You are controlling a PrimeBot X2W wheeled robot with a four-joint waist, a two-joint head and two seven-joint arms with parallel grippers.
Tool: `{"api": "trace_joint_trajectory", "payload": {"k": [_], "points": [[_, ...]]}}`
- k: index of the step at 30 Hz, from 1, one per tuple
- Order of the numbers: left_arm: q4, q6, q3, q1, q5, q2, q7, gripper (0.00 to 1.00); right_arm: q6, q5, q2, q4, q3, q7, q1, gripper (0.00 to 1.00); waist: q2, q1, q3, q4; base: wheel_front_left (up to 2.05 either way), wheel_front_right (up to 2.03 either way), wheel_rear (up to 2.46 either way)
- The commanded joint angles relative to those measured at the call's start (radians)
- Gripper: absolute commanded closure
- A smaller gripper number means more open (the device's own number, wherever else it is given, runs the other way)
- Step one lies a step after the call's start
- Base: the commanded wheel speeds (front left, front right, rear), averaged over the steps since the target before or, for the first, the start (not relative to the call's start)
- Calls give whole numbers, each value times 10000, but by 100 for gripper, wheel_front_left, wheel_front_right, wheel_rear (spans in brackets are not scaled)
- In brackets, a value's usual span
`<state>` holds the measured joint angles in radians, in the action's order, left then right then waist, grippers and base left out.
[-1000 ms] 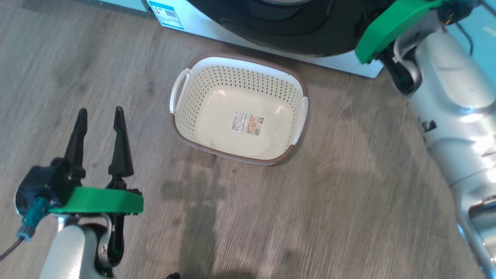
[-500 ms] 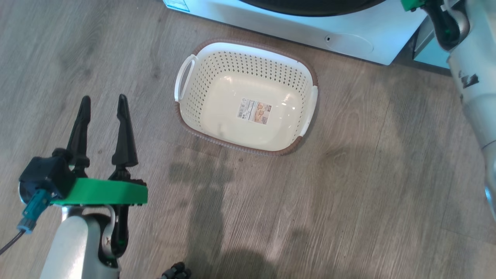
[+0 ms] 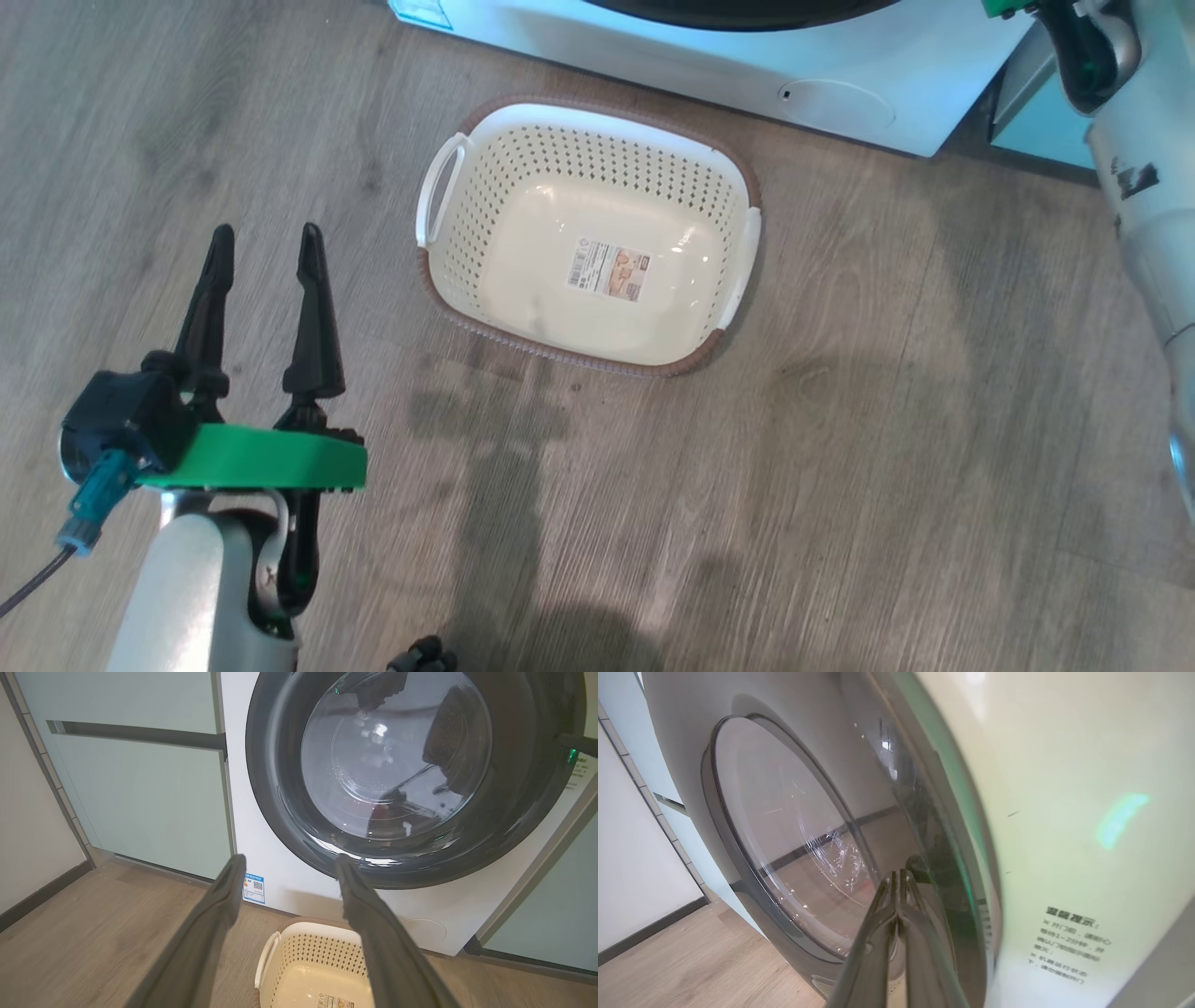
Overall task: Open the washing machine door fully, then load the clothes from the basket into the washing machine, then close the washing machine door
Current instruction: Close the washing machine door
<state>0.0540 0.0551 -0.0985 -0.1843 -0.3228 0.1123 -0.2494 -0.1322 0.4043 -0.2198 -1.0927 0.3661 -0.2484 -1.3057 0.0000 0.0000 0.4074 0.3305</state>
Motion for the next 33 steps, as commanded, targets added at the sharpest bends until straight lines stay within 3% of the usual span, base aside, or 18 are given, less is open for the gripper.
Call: {"api": "trace_joint_trajectory", "payload": {"k": [1,10,12,14,33], "points": [[266,-29,389,-216,109,145,-122,0,15,-14,273,269,59,-121,-268,100,0,0,-112,-75,0,0,0],[205,-76,367,-28,241,313,-97,0,15,482,468,1412,157,-131,1414,99,0,0,-790,-666,0,0,0],[248,-108,341,-4,211,355,-26,0,15,499,457,1957,5,-131,1939,53,0,0,-903,-824,0,0,0],[297,-115,319,27,195,389,49,0,15,434,448,2477,-189,-132,2527,0,0,0,-1028,-984,0,0,0],[609,48,114,901,377,808,674,0,15,-1247,1123,7005,-2798,-131,8581,0,0,0,-2461,-2403,0,0,0]]}}
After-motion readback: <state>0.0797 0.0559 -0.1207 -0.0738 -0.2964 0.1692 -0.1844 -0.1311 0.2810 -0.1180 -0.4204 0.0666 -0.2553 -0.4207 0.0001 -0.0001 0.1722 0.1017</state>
